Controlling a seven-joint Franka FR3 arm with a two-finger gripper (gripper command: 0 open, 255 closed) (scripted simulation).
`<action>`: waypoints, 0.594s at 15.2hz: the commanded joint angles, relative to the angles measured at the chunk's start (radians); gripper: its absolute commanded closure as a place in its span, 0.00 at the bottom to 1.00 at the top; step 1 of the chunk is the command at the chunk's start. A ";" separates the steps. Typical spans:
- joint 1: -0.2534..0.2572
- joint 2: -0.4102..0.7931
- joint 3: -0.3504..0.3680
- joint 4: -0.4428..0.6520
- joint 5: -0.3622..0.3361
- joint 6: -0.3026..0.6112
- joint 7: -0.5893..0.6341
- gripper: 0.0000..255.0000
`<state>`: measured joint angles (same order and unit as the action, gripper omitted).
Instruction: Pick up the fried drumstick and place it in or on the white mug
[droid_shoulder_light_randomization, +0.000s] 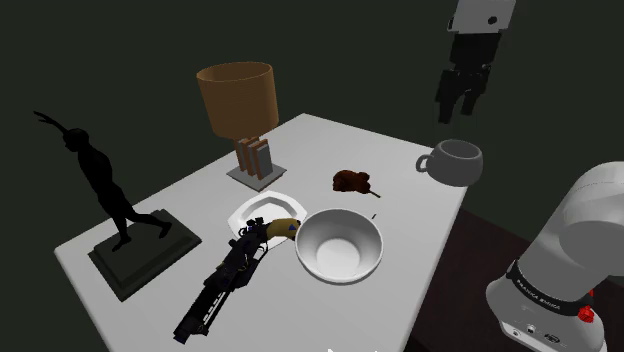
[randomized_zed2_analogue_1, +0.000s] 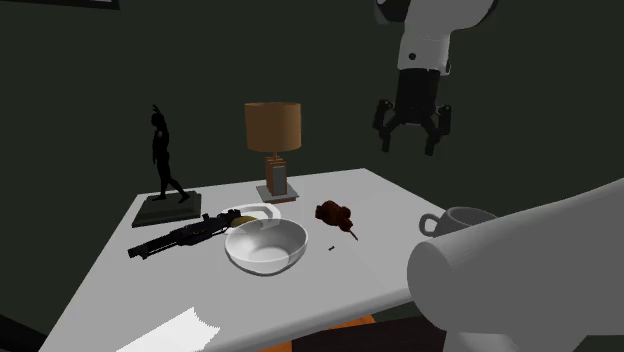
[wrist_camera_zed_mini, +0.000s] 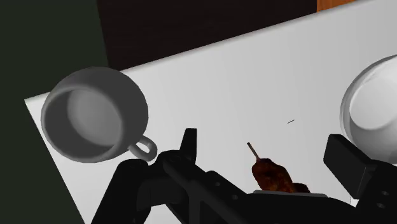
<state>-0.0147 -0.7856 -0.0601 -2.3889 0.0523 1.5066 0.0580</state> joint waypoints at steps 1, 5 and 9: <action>0.000 0.000 0.000 0.000 0.000 0.000 0.000 0.00; 0.026 -0.007 0.031 -0.130 0.002 0.208 -0.023 0.00; 0.055 0.023 0.063 -0.237 0.004 0.430 -0.043 0.00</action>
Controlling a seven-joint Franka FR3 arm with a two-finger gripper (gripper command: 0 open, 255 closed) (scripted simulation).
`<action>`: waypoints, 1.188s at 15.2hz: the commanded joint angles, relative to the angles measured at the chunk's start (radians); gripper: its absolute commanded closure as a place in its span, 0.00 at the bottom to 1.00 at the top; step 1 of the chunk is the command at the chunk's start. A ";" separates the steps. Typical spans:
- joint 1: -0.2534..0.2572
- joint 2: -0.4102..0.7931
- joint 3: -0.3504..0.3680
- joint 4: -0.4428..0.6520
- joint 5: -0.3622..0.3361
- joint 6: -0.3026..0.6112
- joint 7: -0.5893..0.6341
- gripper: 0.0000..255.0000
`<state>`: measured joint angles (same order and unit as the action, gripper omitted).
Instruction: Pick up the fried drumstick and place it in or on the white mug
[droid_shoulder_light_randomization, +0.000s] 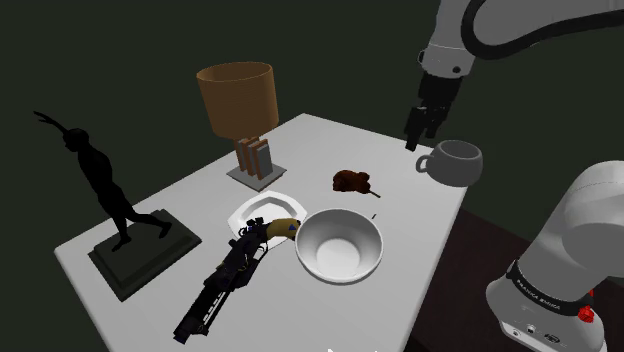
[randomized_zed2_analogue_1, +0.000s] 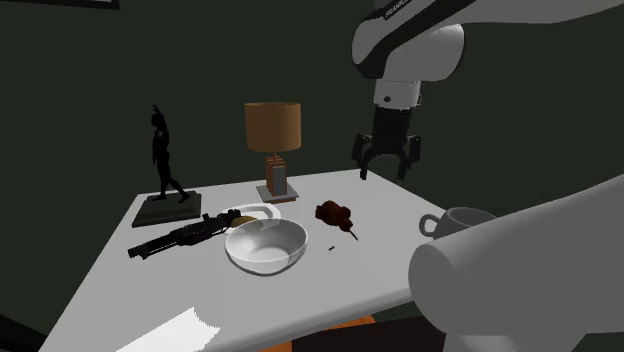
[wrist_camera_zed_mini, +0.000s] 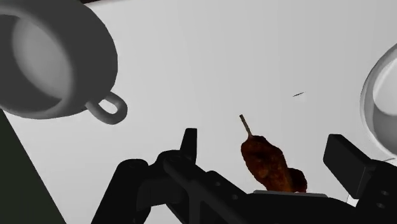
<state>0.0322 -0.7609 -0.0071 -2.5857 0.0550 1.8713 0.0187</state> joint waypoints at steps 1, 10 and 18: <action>0.015 0.013 0.018 -0.063 0.002 0.123 -0.008 0.00; 0.058 0.266 0.100 -0.175 -0.022 0.678 -0.027 0.00; 0.045 0.416 0.123 -0.181 -0.046 0.860 -0.014 0.00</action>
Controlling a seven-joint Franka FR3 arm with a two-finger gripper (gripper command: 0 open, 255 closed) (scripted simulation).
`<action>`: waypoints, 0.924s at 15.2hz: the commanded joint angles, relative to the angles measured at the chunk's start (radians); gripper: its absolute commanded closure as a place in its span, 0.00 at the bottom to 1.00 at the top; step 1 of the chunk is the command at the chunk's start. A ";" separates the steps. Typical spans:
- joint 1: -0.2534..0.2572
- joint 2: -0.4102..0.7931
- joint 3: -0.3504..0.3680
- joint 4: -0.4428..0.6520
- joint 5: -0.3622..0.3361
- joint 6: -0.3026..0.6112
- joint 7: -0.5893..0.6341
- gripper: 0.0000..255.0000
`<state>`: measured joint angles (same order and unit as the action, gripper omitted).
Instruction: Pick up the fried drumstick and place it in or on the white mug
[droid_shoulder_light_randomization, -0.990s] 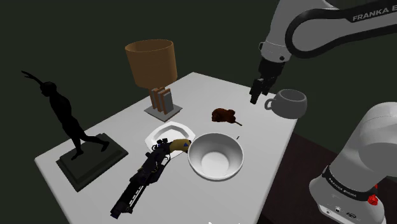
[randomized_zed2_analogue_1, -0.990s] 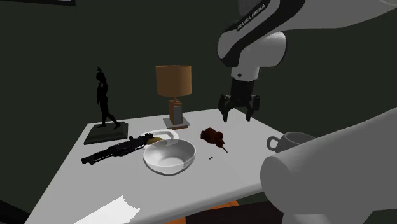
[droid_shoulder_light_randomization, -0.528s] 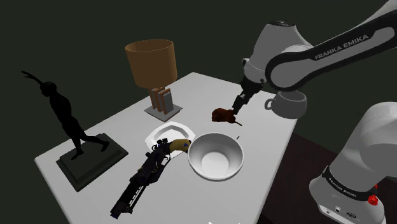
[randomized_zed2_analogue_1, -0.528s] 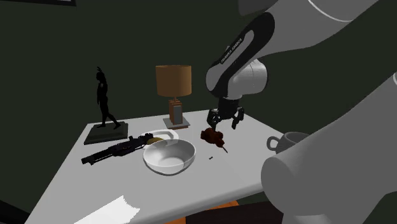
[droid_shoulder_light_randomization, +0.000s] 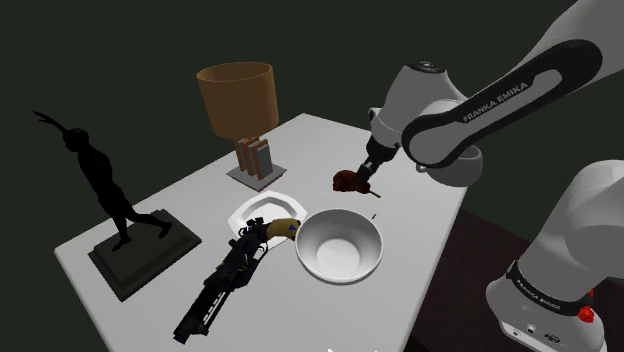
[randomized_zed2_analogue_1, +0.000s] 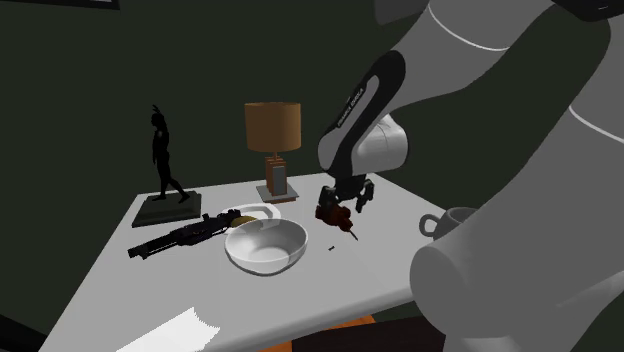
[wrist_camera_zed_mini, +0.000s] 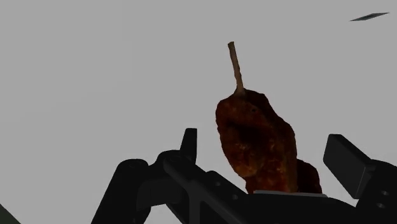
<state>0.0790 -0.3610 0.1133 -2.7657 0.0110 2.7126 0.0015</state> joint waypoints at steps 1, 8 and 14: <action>-0.006 0.045 0.006 -0.001 -0.007 0.046 0.006 0.00; -0.006 0.045 0.005 -0.001 -0.007 0.046 0.006 0.00; -0.006 0.045 0.005 -0.001 -0.007 0.046 0.006 1.00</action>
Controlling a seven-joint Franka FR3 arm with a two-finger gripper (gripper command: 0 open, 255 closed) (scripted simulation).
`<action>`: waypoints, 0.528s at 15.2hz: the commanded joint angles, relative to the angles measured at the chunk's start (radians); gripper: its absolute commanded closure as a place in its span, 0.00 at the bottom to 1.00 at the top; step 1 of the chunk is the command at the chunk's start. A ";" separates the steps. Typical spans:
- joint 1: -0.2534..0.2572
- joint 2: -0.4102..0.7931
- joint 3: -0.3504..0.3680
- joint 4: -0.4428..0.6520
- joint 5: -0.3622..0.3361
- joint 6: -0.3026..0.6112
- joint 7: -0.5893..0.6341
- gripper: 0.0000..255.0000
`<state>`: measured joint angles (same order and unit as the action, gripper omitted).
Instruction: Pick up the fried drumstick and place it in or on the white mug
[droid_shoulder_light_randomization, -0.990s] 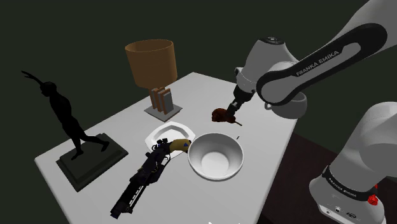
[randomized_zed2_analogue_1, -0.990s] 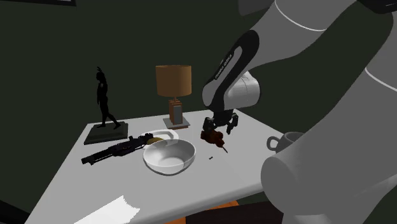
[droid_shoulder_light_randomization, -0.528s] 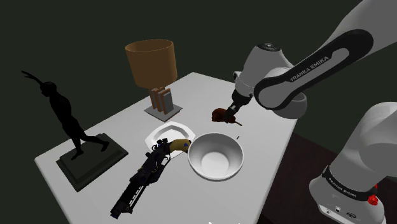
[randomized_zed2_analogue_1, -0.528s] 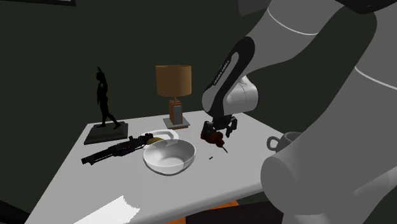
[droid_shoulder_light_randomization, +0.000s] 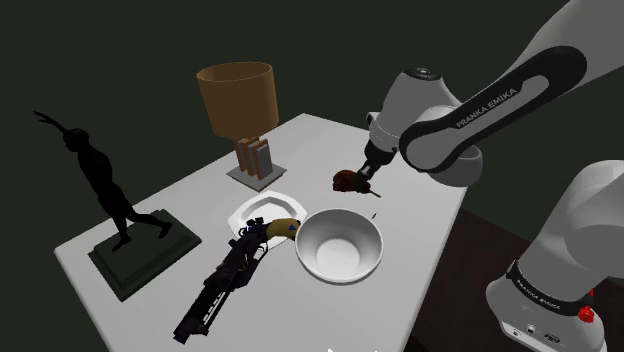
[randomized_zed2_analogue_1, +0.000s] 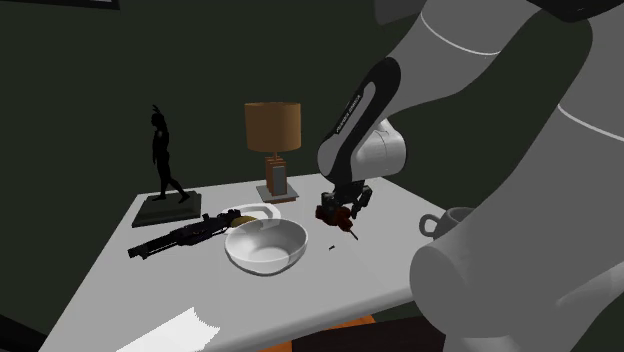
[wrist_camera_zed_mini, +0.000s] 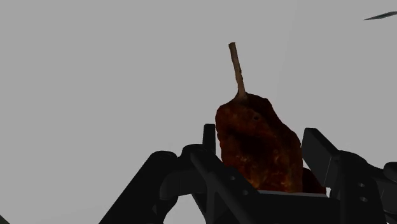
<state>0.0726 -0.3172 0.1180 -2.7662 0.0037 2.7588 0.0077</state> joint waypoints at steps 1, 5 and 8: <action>0.000 0.001 0.000 0.000 0.000 0.001 0.000 1.00; 0.001 0.001 0.001 0.000 0.000 0.000 0.000 1.00; 0.006 -0.038 -0.004 0.015 0.006 -0.053 -0.006 1.00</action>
<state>0.0773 -0.3453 0.1162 -2.7569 0.0085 2.7206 0.0052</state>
